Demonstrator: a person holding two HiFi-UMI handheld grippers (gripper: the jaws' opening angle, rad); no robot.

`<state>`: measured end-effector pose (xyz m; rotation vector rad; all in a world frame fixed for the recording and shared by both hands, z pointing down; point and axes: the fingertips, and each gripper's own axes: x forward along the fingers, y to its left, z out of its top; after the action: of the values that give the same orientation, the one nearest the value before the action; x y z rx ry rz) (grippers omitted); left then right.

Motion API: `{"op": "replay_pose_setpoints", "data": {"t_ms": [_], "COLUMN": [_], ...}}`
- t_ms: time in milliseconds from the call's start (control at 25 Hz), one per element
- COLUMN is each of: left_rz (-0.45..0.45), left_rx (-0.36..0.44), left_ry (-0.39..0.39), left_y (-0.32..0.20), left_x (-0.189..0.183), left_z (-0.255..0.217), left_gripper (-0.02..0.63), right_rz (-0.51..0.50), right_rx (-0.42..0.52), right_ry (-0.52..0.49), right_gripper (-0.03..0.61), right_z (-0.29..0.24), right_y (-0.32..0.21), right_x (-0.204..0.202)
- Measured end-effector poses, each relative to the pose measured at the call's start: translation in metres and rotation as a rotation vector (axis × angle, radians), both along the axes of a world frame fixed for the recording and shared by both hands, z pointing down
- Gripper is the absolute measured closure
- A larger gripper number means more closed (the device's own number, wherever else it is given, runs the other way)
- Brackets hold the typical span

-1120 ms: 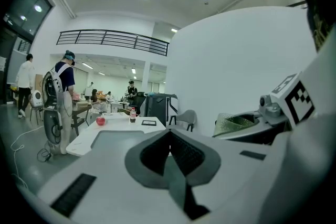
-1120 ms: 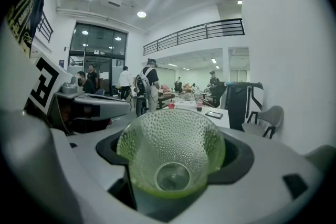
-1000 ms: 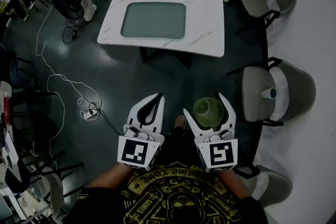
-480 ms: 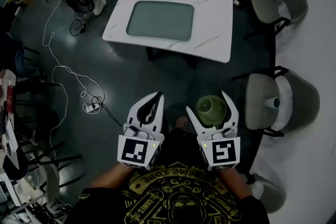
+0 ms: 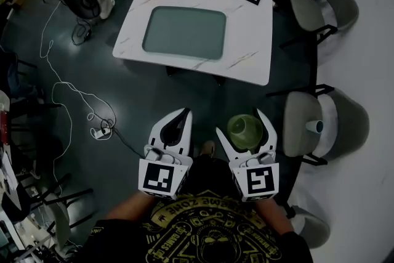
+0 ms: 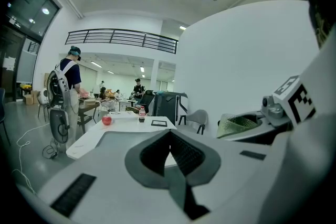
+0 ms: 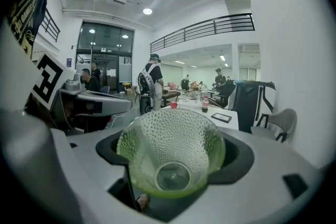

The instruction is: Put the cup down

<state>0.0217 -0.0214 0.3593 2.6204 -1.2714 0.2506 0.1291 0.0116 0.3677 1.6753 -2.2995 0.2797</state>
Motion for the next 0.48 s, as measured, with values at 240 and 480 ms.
{"op": "replay_pose_setpoints", "data": {"t_ms": [240, 480], "left_rz": [0.041, 0.063], "left_rx": [0.025, 0.055], "left_ry": [0.028, 0.042], "left_y": [-0.052, -0.101], "left_x": [-0.005, -0.018], "left_z": [-0.007, -0.02], "left_gripper": [0.604, 0.604], "right_rz": [0.058, 0.098], "right_rx": [-0.009, -0.008], "right_ry": [0.026, 0.044], "right_gripper": [0.176, 0.176], "right_z": [-0.004, -0.013], "right_y": [-0.049, -0.094], "right_x": [-0.002, -0.016]}}
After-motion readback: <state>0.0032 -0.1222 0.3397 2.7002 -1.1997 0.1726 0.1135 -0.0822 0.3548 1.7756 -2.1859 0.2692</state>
